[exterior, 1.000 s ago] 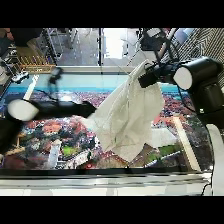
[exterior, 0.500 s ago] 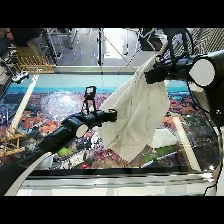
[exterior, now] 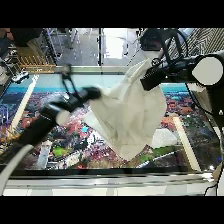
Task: Fold the clothes and pants, and hang the long-sleeved shirts on hangers.
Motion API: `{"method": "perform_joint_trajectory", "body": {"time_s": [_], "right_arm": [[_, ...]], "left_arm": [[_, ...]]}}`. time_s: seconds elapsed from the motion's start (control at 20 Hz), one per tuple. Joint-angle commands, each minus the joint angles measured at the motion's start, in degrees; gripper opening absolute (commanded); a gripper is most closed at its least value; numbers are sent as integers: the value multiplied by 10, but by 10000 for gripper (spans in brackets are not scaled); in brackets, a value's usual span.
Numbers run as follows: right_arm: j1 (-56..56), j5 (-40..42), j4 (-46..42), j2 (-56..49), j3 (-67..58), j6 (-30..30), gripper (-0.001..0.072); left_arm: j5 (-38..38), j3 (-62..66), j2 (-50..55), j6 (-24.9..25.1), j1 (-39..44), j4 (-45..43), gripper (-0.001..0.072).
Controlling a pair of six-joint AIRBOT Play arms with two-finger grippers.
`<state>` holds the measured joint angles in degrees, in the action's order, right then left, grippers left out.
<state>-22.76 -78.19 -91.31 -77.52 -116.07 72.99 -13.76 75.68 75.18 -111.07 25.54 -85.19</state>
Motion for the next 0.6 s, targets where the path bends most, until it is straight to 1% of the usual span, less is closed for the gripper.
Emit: {"method": "perform_joint_trajectory", "body": {"time_s": [0.0,0.05,0.1,0.15,0.25,0.3,0.4,0.55], "right_arm": [[0,-17,77,0,0,-50,29],[0,-17,76,0,0,-63,29],[0,-17,77,0,0,-73,29],[0,-18,80,0,0,-94,29],[0,-17,80,0,7,-125,28],[0,-17,77,0,14,-143,28],[0,-14,68,0,28,-167,28],[0,18,68,0,34,-173,28]], "left_arm": [[-38,82,-2,12,-113,8,12],[-70,109,5,31,-135,16,13],[-97,132,12,76,-152,51,12],[-122,151,17,138,-165,106,13],[-169,179,25,280,-188,243,13],[-194,189,27,330,-202,297,13],[-231,192,26,367,-232,356,12],[-299,192,29,380,-280,365,13]]}}
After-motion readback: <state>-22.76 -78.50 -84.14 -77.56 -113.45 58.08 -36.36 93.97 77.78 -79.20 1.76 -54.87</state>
